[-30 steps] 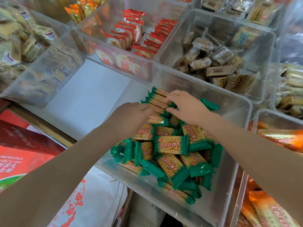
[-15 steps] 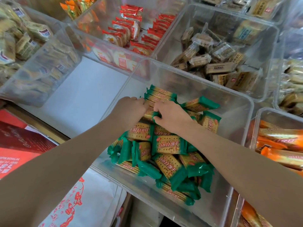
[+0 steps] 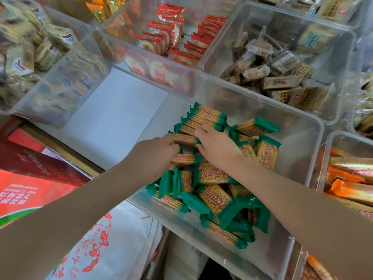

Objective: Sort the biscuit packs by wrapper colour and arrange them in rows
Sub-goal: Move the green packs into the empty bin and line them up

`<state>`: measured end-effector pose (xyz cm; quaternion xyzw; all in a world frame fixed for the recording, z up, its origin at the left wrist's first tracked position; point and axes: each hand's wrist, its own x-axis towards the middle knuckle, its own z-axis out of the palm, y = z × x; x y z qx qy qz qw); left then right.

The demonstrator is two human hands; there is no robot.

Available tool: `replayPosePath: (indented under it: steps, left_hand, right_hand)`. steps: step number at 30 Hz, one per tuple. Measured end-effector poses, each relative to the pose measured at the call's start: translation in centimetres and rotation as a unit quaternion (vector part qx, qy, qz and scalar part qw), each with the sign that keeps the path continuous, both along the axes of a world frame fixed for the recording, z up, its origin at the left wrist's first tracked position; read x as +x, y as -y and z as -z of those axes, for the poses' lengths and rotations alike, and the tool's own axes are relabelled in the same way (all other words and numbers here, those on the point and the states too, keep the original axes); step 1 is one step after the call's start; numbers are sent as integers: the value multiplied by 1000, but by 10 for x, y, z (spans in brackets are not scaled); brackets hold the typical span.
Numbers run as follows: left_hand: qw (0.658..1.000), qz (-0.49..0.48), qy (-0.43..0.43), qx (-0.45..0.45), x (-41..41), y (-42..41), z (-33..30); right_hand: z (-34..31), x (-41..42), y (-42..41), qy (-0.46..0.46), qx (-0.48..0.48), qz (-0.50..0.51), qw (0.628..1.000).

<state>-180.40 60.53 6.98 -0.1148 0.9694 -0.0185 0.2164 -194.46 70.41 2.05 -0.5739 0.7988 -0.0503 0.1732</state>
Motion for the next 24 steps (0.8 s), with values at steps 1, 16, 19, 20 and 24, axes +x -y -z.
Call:
replayPosePath:
  steps: [1, 16, 19, 20, 24]
  left_hand:
    - [997, 24, -69, -17, 6, 2, 0]
    - [953, -14, -300, 46, 25, 10, 3]
    - [960, 4, -275, 53, 20, 9, 7]
    - [963, 14, -264, 54, 18, 9, 8]
    - [972, 28, -227, 47, 9, 8, 13]
  right_hand:
    - [-2, -3, 0, 2, 7, -5, 1000]
    - [3, 4, -37, -63, 188, -22, 980]
    - [1, 18, -42, -66, 181, 15, 981]
    - [0, 19, -44, -58, 180, 33, 981]
    - [-9, 21, -45, -1, 199, 88, 976]
